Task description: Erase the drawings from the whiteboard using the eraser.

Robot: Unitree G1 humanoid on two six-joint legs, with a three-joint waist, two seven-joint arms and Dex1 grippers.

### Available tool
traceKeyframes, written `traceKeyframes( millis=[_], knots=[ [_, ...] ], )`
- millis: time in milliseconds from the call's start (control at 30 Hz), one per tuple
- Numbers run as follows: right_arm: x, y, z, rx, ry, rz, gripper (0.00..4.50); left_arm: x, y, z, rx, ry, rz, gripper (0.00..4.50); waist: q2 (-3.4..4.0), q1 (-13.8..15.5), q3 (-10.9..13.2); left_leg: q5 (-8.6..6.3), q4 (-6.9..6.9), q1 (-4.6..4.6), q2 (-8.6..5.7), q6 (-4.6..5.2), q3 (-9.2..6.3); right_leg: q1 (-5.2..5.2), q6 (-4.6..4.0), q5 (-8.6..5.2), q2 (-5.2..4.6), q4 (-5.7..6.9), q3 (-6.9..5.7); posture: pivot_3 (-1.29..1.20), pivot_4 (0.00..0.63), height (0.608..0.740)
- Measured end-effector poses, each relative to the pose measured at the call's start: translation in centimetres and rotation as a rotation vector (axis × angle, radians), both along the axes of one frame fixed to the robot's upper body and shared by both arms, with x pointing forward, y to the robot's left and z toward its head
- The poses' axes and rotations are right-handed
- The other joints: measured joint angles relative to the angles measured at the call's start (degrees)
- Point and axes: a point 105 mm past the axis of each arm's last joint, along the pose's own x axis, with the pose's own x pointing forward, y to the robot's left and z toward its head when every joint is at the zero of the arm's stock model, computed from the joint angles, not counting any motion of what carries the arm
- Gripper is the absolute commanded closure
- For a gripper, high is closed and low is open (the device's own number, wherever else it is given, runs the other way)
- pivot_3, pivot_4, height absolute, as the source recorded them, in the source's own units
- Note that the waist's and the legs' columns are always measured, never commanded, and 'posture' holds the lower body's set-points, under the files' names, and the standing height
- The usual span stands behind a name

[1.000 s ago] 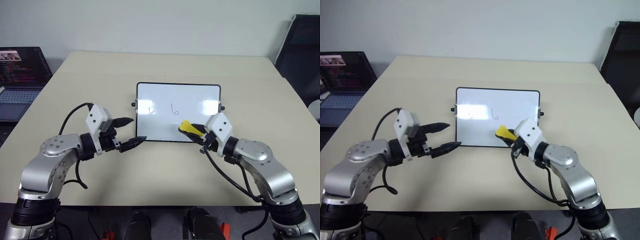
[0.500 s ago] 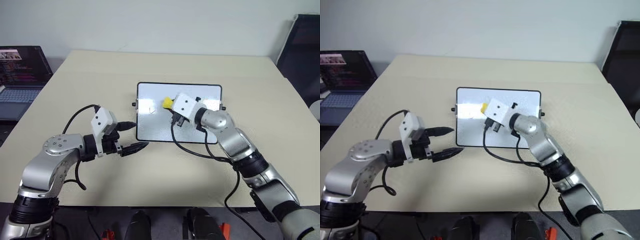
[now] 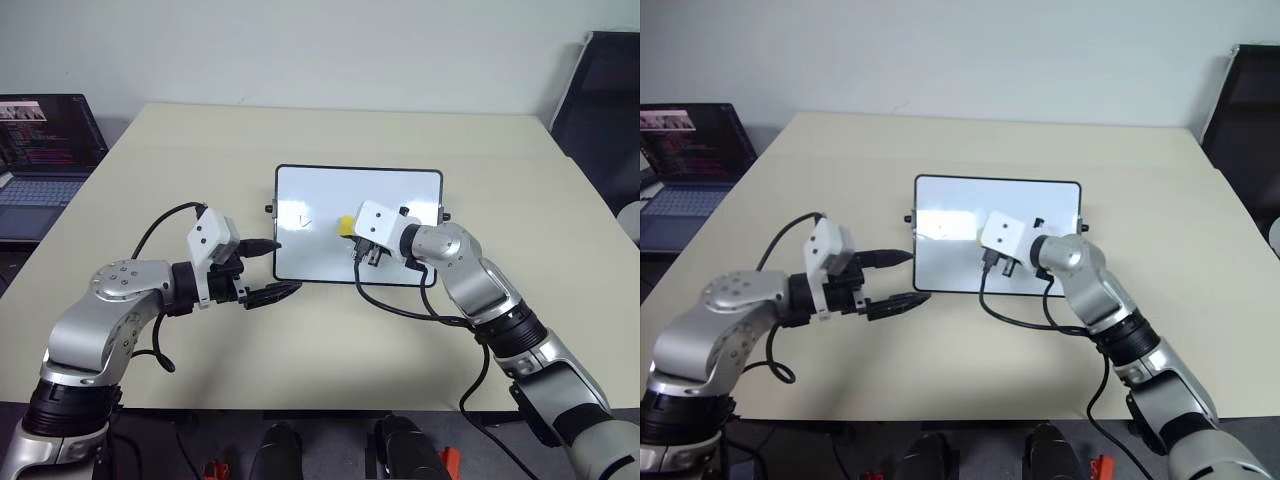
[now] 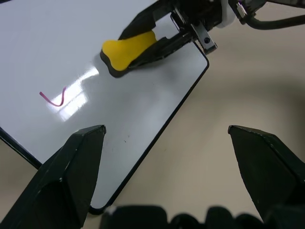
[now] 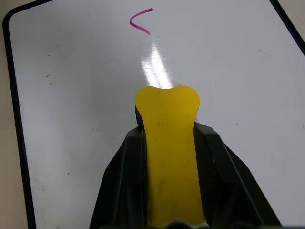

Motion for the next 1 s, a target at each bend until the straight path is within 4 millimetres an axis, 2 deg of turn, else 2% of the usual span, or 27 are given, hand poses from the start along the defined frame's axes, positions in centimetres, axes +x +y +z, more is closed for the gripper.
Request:
traceKeyframes(
  millis=[100, 200, 500, 633, 767, 900, 1000],
  knots=[
    [1.1, 0.2, 1.1, 0.044, -0.062, -0.053, 3.51, 0.0, 0.1, 0.0, 0.0, -0.004, -0.006, 0.0, 0.0, -0.08, 0.0, 0.03, 0.04, -0.01, 0.0, 0.01, 0.01, 0.0, -0.02, 0.07, 0.0, -0.01, 0.02, 0.0, 0.15, 0.74],
    [1.9, -0.7, 2.3, 0.057, -0.109, -0.102, 3.51, 0.1, 0.1, 0.0, 0.004, -0.008, -0.005, 0.0, 0.0, 0.11, 0.0, 0.03, 0.03, -0.03, 0.0, 0.01, -0.02, 0.0, -0.02, 0.07, 0.0, -0.03, 0.0, 0.0, 0.15, 0.74],
    [-0.7, -1.0, -0.9, -0.065, 0.029, 0.022, 3.51, 0.1, 0.2, 0.0, 0.009, -0.018, -0.006, 0.0, 0.0, 0.01, 0.0, 0.03, 0.04, 0.03, 0.0, 0.02, 0.0, 0.06, 0.0, 0.06, 0.0, -0.03, 0.01, 0.0, 0.15, 0.74],
    [0.3, -0.8, -0.2, -0.042, -0.031, -0.024, 3.51, 0.3, 0.5, -0.2, 0.007, -0.004, 0.005, 0.0, 0.0, -0.1, 0.0, 0.14, 0.07, 0.04, -0.01, 0.17, 0.0, 0.05, -0.05, 0.16, 0.0, -0.03, 0.02, 0.0, 0.15, 0.74],
    [1.4, -1.7, 1.0, -0.028, -0.095, -0.084, 3.51, 0.4, 0.5, -0.1, 0.007, -0.008, 0.0, 0.0, -0.01, 0.2, -0.01, 0.23, 0.07, 0.0, -0.01, 0.28, 0.02, 0.09, -0.06, 0.2, 0.0, -0.05, 0.02, 0.0, 0.15, 0.74],
    [0.6, -2.2, 0.5, -0.068, -0.068, -0.053, 3.51, 0.4, 0.5, -0.1, 0.006, -0.01, -0.001, 0.0, -0.02, 0.28, -0.01, 0.23, 0.03, -0.04, -0.01, 0.28, 0.02, 0.11, -0.04, 0.18, 0.0, -0.1, 0.01, 0.0, 0.15, 0.74],
    [-0.5, -2.5, -0.8, -0.111, -0.009, -0.014, 3.51, 0.4, 0.4, -0.1, 0.004, -0.012, -0.003, 0.0, -0.02, 0.17, -0.01, 0.23, -0.01, -0.03, 0.0, 0.29, 0.02, 0.11, -0.02, 0.15, 0.0, -0.1, 0.01, 0.0, 0.15, 0.74]
  ],
)
